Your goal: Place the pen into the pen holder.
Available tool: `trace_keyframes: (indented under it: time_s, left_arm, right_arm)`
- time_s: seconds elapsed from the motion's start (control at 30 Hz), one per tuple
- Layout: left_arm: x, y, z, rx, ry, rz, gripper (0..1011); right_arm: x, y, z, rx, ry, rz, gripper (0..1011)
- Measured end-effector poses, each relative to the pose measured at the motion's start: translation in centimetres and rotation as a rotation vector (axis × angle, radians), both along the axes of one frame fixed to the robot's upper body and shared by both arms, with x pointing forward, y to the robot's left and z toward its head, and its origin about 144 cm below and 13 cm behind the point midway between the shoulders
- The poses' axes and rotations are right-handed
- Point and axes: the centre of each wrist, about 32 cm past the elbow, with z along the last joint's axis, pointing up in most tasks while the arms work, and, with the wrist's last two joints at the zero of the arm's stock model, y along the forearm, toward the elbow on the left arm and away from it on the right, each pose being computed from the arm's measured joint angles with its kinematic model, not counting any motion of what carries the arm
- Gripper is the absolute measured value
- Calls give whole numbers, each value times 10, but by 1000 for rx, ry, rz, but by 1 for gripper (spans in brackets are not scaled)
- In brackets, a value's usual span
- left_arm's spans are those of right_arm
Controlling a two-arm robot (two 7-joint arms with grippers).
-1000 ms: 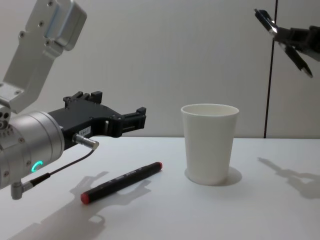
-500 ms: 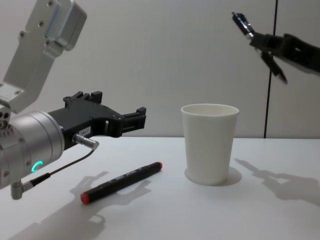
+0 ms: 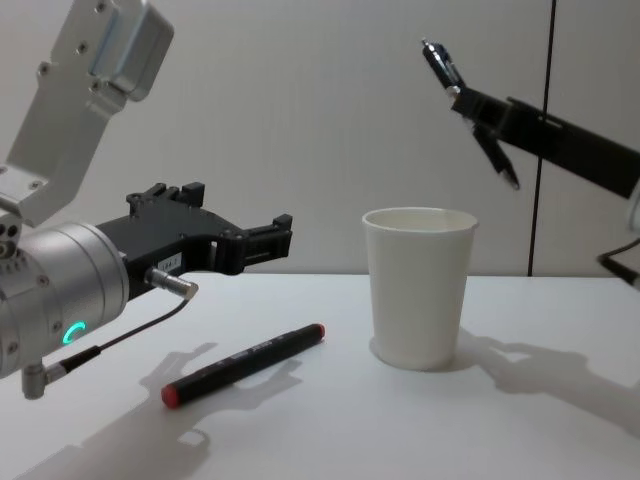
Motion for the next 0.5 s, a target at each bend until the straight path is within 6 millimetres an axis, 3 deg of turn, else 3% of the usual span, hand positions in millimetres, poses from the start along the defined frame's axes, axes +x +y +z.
trace_keyframes:
  time_s: [0.5]
  left_arm:
    - [0,0,0,0,0,0,1003]
  right_arm:
    - [6,24,-19,-23,-20,-21,133]
